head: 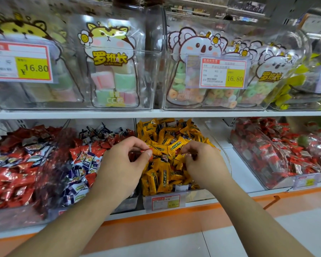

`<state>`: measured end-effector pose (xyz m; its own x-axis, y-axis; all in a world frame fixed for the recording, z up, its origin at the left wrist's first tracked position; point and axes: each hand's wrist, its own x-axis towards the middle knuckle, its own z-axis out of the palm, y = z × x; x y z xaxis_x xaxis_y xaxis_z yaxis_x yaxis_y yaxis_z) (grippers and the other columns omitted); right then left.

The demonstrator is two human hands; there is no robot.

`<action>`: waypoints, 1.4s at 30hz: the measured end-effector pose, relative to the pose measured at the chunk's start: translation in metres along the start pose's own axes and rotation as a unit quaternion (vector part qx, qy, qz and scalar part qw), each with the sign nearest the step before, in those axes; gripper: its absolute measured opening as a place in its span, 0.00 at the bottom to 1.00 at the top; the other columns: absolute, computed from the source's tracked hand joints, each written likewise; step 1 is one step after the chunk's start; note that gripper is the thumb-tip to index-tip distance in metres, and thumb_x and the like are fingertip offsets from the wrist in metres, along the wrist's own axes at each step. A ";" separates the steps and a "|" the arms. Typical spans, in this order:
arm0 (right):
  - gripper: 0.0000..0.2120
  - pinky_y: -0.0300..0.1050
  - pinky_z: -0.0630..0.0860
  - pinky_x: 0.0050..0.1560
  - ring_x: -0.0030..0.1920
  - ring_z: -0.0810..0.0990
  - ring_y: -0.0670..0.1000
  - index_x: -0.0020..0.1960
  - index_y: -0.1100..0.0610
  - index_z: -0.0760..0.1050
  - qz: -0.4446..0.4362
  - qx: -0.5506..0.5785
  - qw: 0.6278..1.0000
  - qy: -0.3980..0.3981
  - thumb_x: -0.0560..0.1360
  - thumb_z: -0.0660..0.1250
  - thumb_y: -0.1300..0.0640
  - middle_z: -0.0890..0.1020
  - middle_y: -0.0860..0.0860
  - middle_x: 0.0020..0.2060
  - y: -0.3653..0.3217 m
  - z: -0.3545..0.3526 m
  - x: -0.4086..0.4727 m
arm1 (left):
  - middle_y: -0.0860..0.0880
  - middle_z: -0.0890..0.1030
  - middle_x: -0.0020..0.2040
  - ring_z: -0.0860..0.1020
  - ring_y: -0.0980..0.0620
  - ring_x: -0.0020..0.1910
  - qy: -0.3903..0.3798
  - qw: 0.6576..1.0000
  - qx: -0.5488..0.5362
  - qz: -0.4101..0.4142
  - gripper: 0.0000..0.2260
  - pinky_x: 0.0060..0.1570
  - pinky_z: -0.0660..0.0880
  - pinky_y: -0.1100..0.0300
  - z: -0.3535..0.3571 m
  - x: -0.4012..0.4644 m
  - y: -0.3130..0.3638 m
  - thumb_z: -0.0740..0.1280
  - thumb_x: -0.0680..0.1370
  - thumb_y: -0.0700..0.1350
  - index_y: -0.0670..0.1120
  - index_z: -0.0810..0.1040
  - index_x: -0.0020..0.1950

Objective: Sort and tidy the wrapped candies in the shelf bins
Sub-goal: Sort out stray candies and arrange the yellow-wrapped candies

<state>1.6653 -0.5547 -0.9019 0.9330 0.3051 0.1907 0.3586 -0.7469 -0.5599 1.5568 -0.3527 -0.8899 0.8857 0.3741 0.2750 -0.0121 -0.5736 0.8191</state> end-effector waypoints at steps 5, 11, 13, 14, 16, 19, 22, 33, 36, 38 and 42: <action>0.22 0.46 0.82 0.45 0.47 0.83 0.51 0.70 0.38 0.75 -0.005 0.003 0.999 -0.038 0.79 0.71 0.54 0.79 0.48 0.64 0.003 0.005 0.021 | 0.65 0.82 0.46 0.78 0.69 0.52 -0.009 1.000 0.000 0.010 0.04 0.47 0.69 0.71 0.005 0.004 0.003 0.73 0.78 0.50 0.59 0.80 0.47; 0.21 0.53 0.83 0.53 0.53 0.83 0.56 0.68 0.40 0.77 -0.025 -0.004 1.000 -0.011 0.78 0.74 0.54 0.81 0.43 0.63 0.004 0.008 0.025 | 0.65 0.82 0.46 0.78 0.69 0.52 -0.012 1.000 0.006 0.010 0.04 0.46 0.69 0.73 0.011 0.008 0.000 0.73 0.78 0.51 0.59 0.80 0.47; 0.21 0.52 0.83 0.53 0.53 0.82 0.54 0.65 0.40 0.78 -0.026 -0.015 1.000 -0.008 0.77 0.75 0.57 0.82 0.42 0.61 0.007 0.009 0.023 | 0.65 0.82 0.46 0.78 0.69 0.52 -0.013 1.000 0.005 0.008 0.04 0.46 0.69 0.73 0.013 0.008 0.000 0.73 0.78 0.51 0.59 0.80 0.47; 0.21 0.51 0.82 0.55 0.55 0.80 0.53 0.64 0.40 0.79 -0.025 -0.023 0.999 -0.008 0.76 0.75 0.59 0.82 0.42 0.59 0.007 0.008 0.022 | 0.64 0.82 0.46 0.78 0.69 0.51 -0.014 1.000 0.002 0.006 0.03 0.46 0.69 0.72 0.013 0.008 0.000 0.73 0.78 0.51 0.59 0.80 0.47; 0.23 0.52 0.80 0.57 0.60 0.77 0.52 0.62 0.41 0.81 -0.022 -0.063 0.998 -0.001 0.73 0.74 0.64 0.82 0.42 0.58 0.006 0.005 0.022 | 0.64 0.82 0.46 0.78 0.68 0.51 -0.016 1.000 0.002 0.004 0.03 0.46 0.70 0.71 0.013 0.007 0.001 0.73 0.79 0.51 0.59 0.80 0.47; 0.25 0.52 0.78 0.56 0.58 0.74 0.54 0.59 0.41 0.83 -0.040 -0.154 0.987 0.025 0.69 0.73 0.65 0.84 0.44 0.56 0.004 0.004 0.024 | 0.63 0.82 0.46 0.78 0.68 0.51 -0.017 1.000 0.003 0.005 0.03 0.45 0.69 0.73 0.013 0.006 0.001 0.73 0.79 0.50 0.58 0.80 0.47; 0.19 0.50 0.75 0.55 0.56 0.72 0.54 0.58 0.41 0.84 -0.058 -0.189 0.979 0.045 0.71 0.74 0.59 0.83 0.44 0.56 0.001 0.008 0.026 | 0.63 0.82 0.46 0.78 0.67 0.51 -0.018 1.000 0.000 0.002 0.04 0.44 0.69 0.72 0.012 0.005 0.001 0.73 0.78 0.50 0.59 0.80 0.46; 0.14 0.51 0.72 0.56 0.56 0.72 0.53 0.56 0.42 0.85 -0.025 -0.177 0.981 0.072 0.71 0.78 0.41 0.81 0.43 0.59 0.007 0.026 0.031 | 0.63 0.82 0.46 0.77 0.68 0.52 -0.017 1.000 0.007 0.012 0.04 0.45 0.69 0.80 0.015 0.005 0.001 0.73 0.78 0.50 0.58 0.81 0.47; 0.11 0.52 0.72 0.55 0.55 0.72 0.54 0.52 0.42 0.86 -0.023 -0.171 0.982 0.074 0.71 0.79 0.42 0.82 0.42 0.57 0.007 0.027 0.030 | 0.63 0.82 0.46 0.77 0.68 0.52 -0.018 1.000 0.009 0.011 0.04 0.43 0.70 0.77 0.016 0.005 0.002 0.73 0.78 0.50 0.58 0.81 0.47; 0.06 0.51 0.72 0.53 0.53 0.72 0.53 0.46 0.42 0.85 -0.021 -0.157 0.984 0.082 0.71 0.79 0.45 0.82 0.42 0.54 0.008 0.026 0.029 | 0.63 0.82 0.46 0.77 0.68 0.52 -0.020 1.000 0.010 0.008 0.04 0.43 0.69 0.77 0.016 0.005 0.003 0.73 0.78 0.50 0.58 0.80 0.47; 0.07 0.51 0.73 0.51 0.51 0.73 0.54 0.39 0.43 0.82 -0.037 -0.120 0.988 0.093 0.71 0.78 0.54 0.82 0.42 0.49 0.013 0.024 0.026 | 0.63 0.82 0.46 0.77 0.68 0.52 -0.020 1.000 0.005 0.006 0.04 0.44 0.69 0.79 0.015 0.004 0.003 0.73 0.79 0.49 0.58 0.81 0.47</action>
<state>1.6936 -0.5425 -0.9239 0.8855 0.2665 0.3806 0.4012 -0.8517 -0.3370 1.5677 -0.3642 -0.8940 0.9030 0.3390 0.2640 -0.0176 -0.5849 0.8109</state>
